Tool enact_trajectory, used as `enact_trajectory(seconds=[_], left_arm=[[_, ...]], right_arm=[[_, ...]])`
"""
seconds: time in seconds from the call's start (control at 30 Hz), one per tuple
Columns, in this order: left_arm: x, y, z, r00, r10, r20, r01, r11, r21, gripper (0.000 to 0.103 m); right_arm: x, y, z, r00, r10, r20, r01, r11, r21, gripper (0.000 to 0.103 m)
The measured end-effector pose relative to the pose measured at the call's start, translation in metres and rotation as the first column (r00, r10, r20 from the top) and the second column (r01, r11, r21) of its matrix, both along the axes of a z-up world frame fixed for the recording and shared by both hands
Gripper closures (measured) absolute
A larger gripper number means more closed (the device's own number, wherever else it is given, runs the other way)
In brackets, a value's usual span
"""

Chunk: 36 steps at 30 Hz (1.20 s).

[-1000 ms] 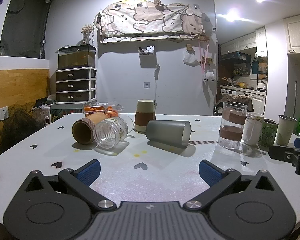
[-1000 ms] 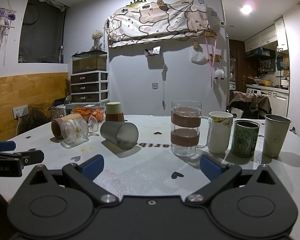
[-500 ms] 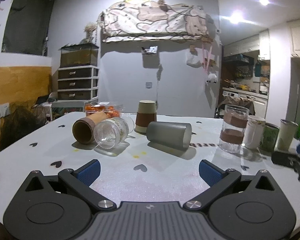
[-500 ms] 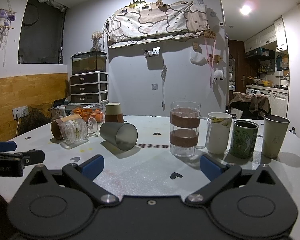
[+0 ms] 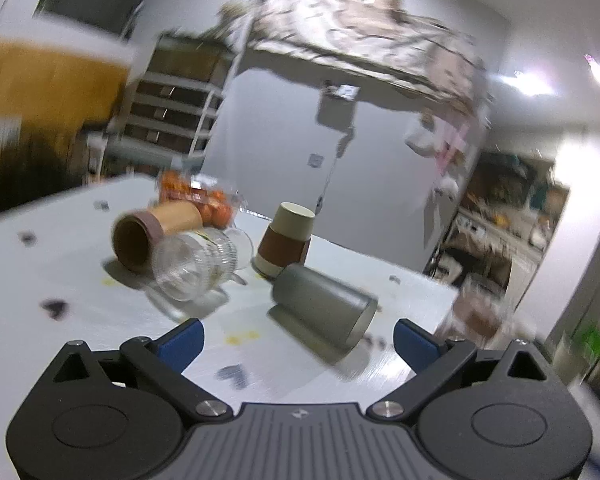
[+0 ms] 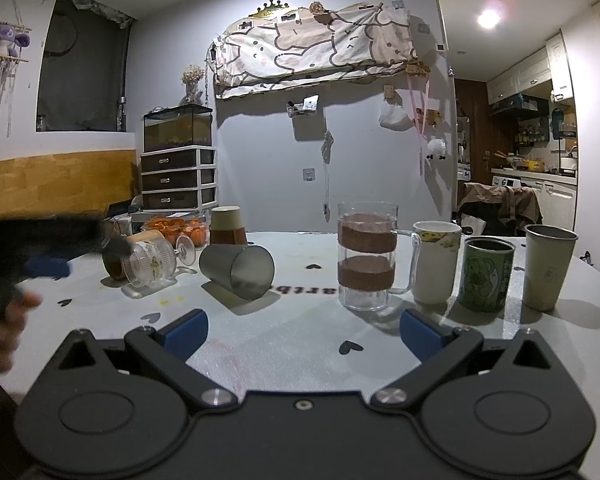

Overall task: Flip cup upright
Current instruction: 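Move the left tool to the grey metal cup lying on its side and grasp it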

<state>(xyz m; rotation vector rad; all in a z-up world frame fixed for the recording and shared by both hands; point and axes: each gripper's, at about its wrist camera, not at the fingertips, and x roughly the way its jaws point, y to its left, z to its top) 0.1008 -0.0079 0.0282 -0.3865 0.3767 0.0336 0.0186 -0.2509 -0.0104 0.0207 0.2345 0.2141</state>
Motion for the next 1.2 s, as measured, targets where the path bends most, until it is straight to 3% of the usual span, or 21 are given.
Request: enact_trajectory(seconds=[0.17,0.43,0.67,0.8,0.83,1.0,1.2], left_arm=[[0.063,-0.005,0.008,0.992,0.008,-0.124,-0.029,0.986,-0.167,0.007],[0.147,-0.023,-0.011,0.954,0.068,-0.293,-0.147,0.955,-0.258,0.014],[0.196,-0.028,-0.032,0.900,0.107,-0.422,-0.248,0.923,-0.295,0.014],[0.206,-0.026,-0.041,0.874,0.145,-0.463,-0.293,0.918,-0.266,0.018],[0.206,-0.025,-0.043,0.884,0.129,-0.449,-0.274,0.922,-0.274,0.022],[0.194,-0.026,-0.041,0.898,0.028,-0.439,-0.147,0.960,-0.240,0.023],[0.154,-0.042,-0.039,0.892,-0.144,-0.428,0.089,0.985,-0.147,0.024]], right_arm=[[-0.012,0.000,-0.009,1.000,0.010,0.017,-0.010,1.000,-0.026,0.000],[-0.019,-0.022,-0.016,1.000,-0.023,0.008,0.023,1.000,-0.012,0.000],[-0.018,-0.041,-0.023,0.997,-0.078,-0.012,0.078,0.997,0.013,0.000],[-0.018,-0.047,-0.026,0.995,-0.095,-0.020,0.095,0.995,0.022,0.000],[-0.017,-0.047,-0.027,0.995,-0.096,-0.021,0.097,0.995,0.025,0.000],[-0.016,-0.050,-0.029,0.995,-0.102,-0.022,0.103,0.994,0.038,0.000],[-0.016,-0.052,-0.027,0.995,-0.102,-0.011,0.102,0.993,0.052,0.000]])
